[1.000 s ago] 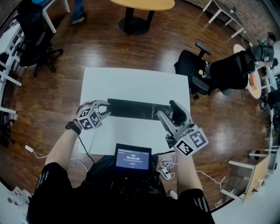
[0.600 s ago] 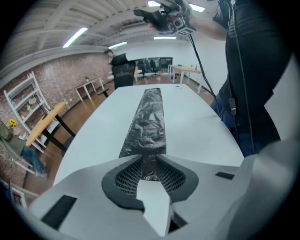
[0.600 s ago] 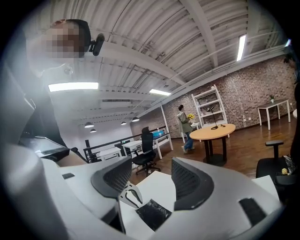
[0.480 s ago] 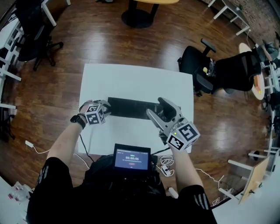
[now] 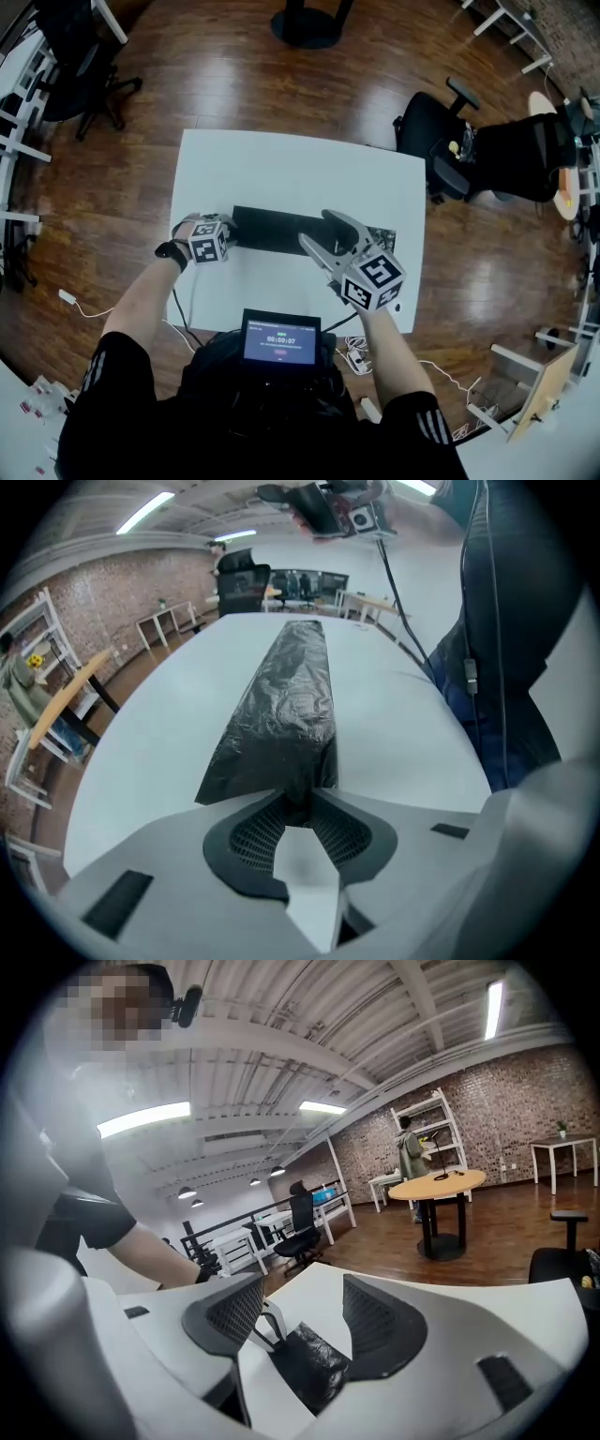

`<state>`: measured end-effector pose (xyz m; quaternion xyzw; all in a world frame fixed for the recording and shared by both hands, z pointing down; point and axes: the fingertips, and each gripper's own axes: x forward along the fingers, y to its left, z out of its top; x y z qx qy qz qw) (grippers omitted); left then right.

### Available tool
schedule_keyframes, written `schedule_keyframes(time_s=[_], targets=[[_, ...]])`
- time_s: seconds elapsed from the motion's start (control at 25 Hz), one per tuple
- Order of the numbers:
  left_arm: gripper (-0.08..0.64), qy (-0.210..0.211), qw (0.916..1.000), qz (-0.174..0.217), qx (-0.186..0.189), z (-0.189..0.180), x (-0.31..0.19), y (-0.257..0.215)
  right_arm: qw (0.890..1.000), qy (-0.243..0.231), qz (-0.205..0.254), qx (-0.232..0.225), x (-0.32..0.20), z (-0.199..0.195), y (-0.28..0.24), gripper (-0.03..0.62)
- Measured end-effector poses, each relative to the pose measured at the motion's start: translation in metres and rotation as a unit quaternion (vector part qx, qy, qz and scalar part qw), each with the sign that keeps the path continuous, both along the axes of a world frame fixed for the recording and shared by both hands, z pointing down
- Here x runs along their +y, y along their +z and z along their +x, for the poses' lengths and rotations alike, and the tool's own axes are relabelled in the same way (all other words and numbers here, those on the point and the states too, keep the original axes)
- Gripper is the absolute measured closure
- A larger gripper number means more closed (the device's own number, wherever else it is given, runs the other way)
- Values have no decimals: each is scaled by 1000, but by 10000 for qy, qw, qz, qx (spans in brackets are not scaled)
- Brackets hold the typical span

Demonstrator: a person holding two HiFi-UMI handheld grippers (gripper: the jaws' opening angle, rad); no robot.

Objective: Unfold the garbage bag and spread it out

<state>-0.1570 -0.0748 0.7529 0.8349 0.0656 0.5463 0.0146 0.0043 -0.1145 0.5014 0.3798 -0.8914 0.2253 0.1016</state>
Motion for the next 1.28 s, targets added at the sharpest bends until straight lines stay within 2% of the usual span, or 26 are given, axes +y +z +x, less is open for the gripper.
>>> schedule_keyframes(time_s=[0.2, 0.36, 0.56, 0.76, 1.08, 1.28], targets=[[479, 55, 9998, -165, -53, 0, 2, -1, 9996, -253, -109, 49, 4, -9, 18, 327], [560, 82, 9996, -269, -70, 2, 5, -1, 9991, -407, -137, 32, 4, -16, 26, 327], [560, -215, 9985, -484, 106, 5, 2, -14, 9979, -595, -154, 197, 4, -21, 30, 327], [560, -557, 9929, -948, 446, 8, -4, -53, 9953, -844, -227, 416, 7, -30, 44, 327], [560, -830, 9849, -1296, 795, 15, -24, -84, 9829, -1526, -327, 979, 10, -57, 74, 327], [560, -791, 9850, -1339, 754, 11, -27, -79, 9745, -1890, -360, 1157, 13, -79, 91, 327]])
